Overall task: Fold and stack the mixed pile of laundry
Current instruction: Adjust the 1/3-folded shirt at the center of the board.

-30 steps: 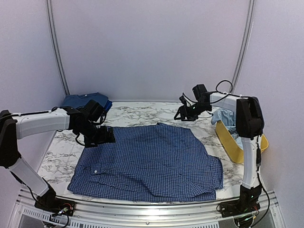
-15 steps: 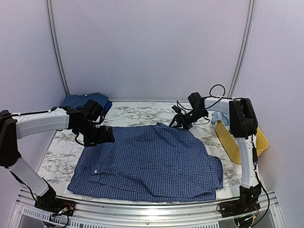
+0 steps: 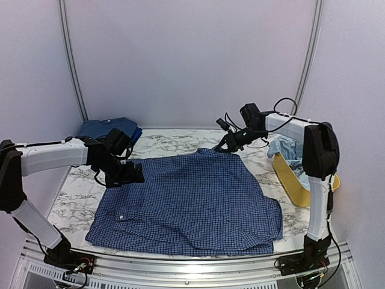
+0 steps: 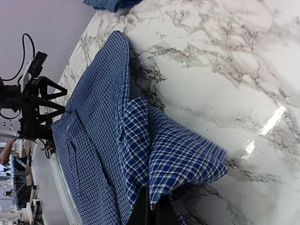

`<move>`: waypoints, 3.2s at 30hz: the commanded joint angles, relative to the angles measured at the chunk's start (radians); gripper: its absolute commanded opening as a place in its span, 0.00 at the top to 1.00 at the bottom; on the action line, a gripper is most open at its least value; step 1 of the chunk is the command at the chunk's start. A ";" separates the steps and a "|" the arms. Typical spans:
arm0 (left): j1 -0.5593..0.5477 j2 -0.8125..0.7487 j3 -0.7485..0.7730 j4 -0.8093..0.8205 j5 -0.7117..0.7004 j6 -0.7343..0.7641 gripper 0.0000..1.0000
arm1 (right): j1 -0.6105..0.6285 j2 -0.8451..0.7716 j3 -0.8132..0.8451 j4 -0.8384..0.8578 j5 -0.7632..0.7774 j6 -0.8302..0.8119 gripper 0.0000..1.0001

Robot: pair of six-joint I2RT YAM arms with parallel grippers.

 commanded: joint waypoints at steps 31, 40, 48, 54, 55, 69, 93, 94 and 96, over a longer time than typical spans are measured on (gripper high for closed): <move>0.033 0.003 -0.039 -0.013 -0.037 0.045 0.01 | 0.471 -0.620 -0.770 0.179 0.277 0.016 0.62; 0.050 0.025 0.005 -0.025 -0.030 0.071 0.01 | 0.133 -0.519 -0.523 0.267 0.270 0.241 0.43; 0.076 0.018 0.005 -0.031 -0.030 0.088 0.01 | 0.077 -0.254 -0.382 0.085 0.377 0.151 0.41; 0.096 0.002 -0.017 -0.032 -0.030 0.091 0.01 | 0.092 -0.180 -0.412 0.076 0.308 0.084 0.39; 0.098 0.002 -0.019 -0.032 -0.030 0.092 0.01 | 0.099 -0.173 -0.416 0.077 0.296 0.075 0.42; 0.165 0.017 0.007 -0.042 0.012 0.136 0.01 | 0.054 -0.180 -0.064 0.012 0.521 0.027 1.00; 0.276 0.175 0.129 0.003 -0.007 0.190 0.01 | 0.046 0.130 0.431 0.407 0.917 -0.211 1.00; 0.277 0.191 0.146 0.016 0.006 0.207 0.01 | 0.049 0.137 0.430 0.411 0.902 -0.210 1.00; 0.277 0.219 0.181 0.046 0.033 0.239 0.01 | 0.058 0.150 0.432 0.413 0.887 -0.213 1.00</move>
